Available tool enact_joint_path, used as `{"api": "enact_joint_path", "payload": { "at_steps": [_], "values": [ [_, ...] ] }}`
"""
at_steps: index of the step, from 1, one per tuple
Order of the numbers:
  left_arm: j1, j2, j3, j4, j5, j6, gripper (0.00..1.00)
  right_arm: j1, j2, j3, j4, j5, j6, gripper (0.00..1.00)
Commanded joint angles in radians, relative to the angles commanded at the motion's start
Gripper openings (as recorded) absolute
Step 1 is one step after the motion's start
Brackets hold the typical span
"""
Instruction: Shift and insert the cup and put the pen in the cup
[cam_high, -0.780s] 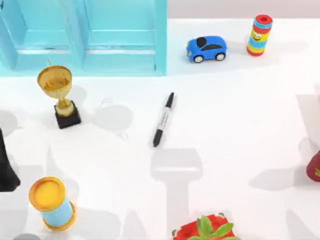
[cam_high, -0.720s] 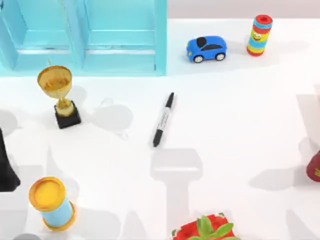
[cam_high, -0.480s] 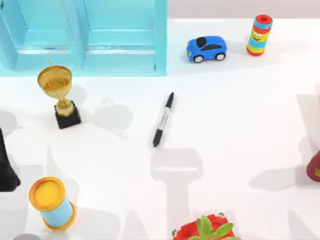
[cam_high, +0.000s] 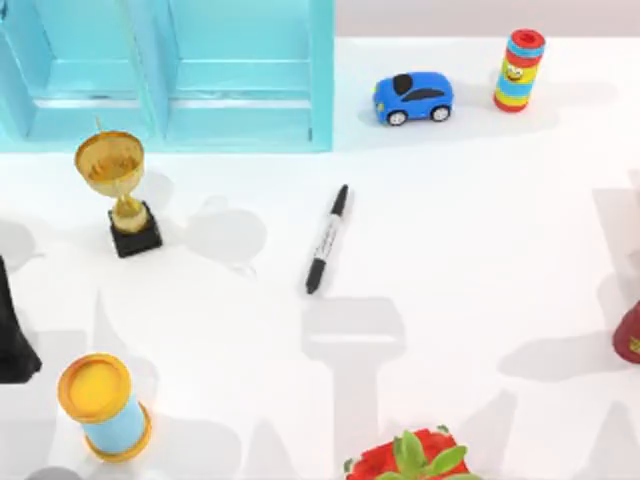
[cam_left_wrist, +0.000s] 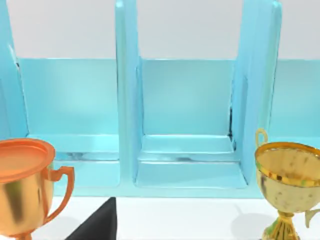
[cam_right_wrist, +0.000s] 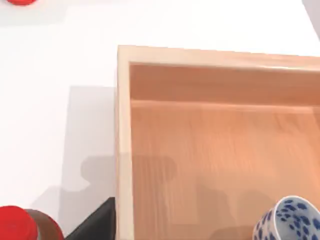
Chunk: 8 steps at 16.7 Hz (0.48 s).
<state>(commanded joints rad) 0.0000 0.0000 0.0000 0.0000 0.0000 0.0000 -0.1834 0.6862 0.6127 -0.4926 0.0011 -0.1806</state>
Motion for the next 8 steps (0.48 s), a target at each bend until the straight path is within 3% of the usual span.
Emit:
{"api": "enact_joint_path", "payload": {
  "at_steps": [8],
  "values": [
    [0.0,0.0,0.0,0.0,0.0,0.0,1.0,-0.196,0.771,0.631,-0.538,0.001,-0.188,1.0]
  ]
}}
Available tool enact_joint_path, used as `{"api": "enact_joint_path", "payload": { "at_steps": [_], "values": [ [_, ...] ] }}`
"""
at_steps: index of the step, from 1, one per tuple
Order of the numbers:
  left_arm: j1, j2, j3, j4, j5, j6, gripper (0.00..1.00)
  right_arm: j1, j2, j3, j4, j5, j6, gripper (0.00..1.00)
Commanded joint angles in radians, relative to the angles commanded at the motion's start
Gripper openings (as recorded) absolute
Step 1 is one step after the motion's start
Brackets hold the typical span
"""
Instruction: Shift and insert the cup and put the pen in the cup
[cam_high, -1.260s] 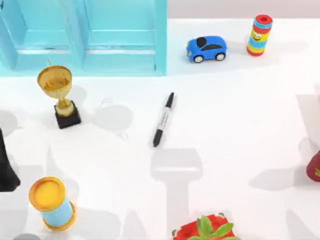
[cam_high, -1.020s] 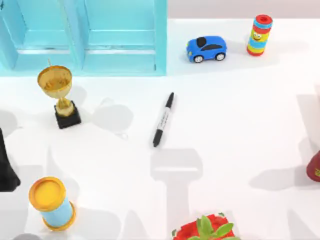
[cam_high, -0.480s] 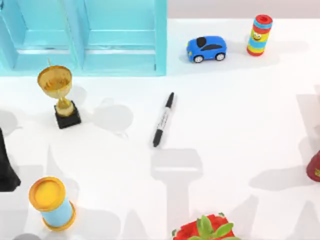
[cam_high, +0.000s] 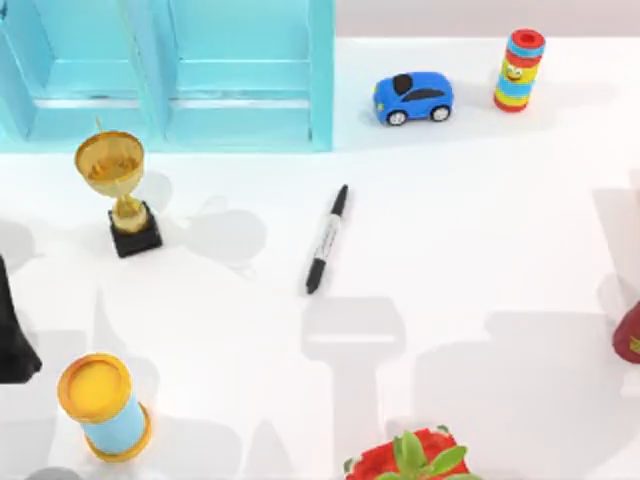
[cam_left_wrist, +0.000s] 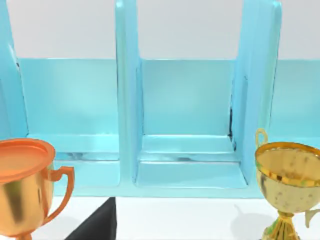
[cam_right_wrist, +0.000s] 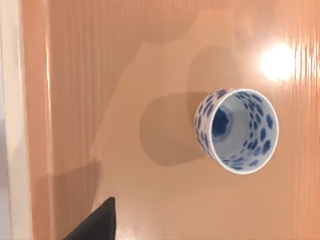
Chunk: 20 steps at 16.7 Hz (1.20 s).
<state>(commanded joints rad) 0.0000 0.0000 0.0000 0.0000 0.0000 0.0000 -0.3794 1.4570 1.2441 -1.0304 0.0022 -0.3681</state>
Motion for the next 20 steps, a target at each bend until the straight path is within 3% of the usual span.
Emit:
{"api": "enact_joint_path", "payload": {
  "at_steps": [8,16,20],
  "values": [
    [0.0,0.0,0.0,0.0,0.0,0.0,1.0,-0.109,0.417,0.379,-0.287,0.0,-0.11,1.0],
    [0.0,0.0,0.0,0.0,0.0,0.0,1.0,-0.109,0.431,0.375,-0.278,0.0,-0.111,1.0],
    [0.0,0.0,0.0,0.0,0.0,0.0,1.0,-0.109,0.459,0.253,-0.127,0.0,-0.11,1.0]
  ]
}}
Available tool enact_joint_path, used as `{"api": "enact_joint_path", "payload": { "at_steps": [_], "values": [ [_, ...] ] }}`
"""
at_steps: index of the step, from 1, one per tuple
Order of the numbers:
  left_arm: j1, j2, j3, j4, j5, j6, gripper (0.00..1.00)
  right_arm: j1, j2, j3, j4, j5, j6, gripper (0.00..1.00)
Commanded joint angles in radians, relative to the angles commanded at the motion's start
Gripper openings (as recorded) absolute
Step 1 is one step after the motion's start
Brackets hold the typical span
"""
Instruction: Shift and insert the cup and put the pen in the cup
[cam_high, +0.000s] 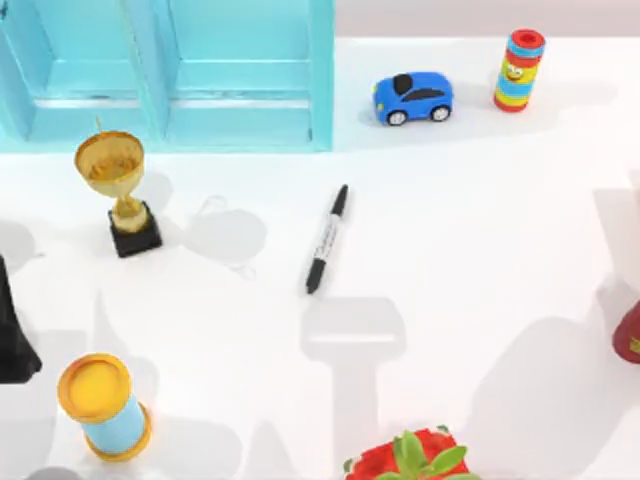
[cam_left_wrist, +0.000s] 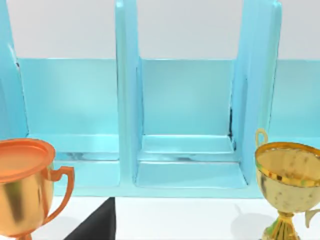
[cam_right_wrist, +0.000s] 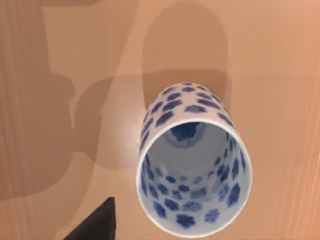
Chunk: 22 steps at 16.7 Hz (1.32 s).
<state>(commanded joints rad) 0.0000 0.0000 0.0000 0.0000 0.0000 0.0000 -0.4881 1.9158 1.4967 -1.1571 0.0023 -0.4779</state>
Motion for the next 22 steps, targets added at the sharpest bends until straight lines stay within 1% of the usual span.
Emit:
{"api": "enact_joint_path", "payload": {
  "at_steps": [4,9,22],
  "values": [
    [0.0,0.0,0.0,0.0,0.0,0.0,1.0,-0.001,0.036,-0.138,0.179,0.0,0.0,1.0],
    [0.0,0.0,0.0,0.0,0.0,0.0,1.0,-0.001,0.045,-0.164,0.208,0.0,0.0,1.0],
    [0.0,0.0,0.0,0.0,0.0,0.0,1.0,-0.001,0.045,-0.164,0.208,0.0,0.0,0.02]
  ]
}}
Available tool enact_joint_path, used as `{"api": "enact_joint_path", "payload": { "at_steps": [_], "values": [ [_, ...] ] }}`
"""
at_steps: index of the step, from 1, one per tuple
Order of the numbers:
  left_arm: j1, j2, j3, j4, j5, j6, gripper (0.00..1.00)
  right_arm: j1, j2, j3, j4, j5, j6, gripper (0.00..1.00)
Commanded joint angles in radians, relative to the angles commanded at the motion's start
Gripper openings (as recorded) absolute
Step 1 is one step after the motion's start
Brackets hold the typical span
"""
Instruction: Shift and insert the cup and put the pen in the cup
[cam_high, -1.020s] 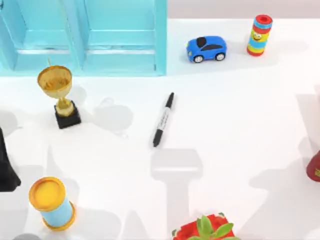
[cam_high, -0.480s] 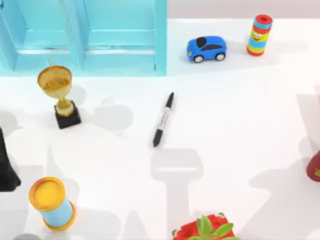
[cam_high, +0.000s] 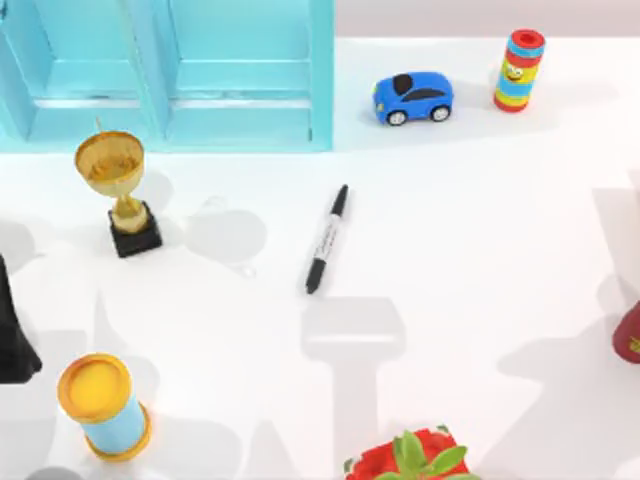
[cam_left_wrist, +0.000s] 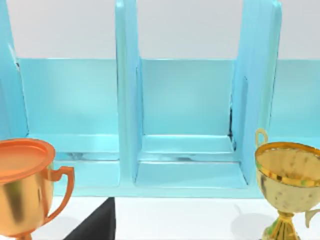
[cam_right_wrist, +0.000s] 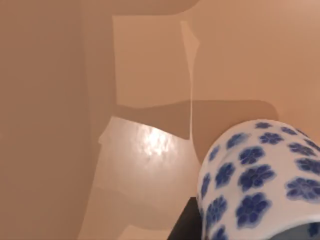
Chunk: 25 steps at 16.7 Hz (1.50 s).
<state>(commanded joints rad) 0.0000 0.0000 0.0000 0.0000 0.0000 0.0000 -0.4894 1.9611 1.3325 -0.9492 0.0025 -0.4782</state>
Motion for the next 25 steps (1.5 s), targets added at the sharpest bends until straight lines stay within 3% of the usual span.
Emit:
{"api": "enact_joint_path", "payload": {
  "at_steps": [11,21,25],
  "values": [
    [0.0,0.0,0.0,0.0,0.0,0.0,1.0,0.013,-0.005,0.012,-0.016,0.0,0.014,0.0],
    [0.0,0.0,0.0,0.0,0.0,0.0,1.0,0.363,-0.181,0.29,-0.473,-0.003,0.362,0.0],
    [0.0,0.0,0.0,0.0,0.0,0.0,1.0,0.426,-0.218,0.325,-0.541,-0.003,0.424,0.0]
  ]
}}
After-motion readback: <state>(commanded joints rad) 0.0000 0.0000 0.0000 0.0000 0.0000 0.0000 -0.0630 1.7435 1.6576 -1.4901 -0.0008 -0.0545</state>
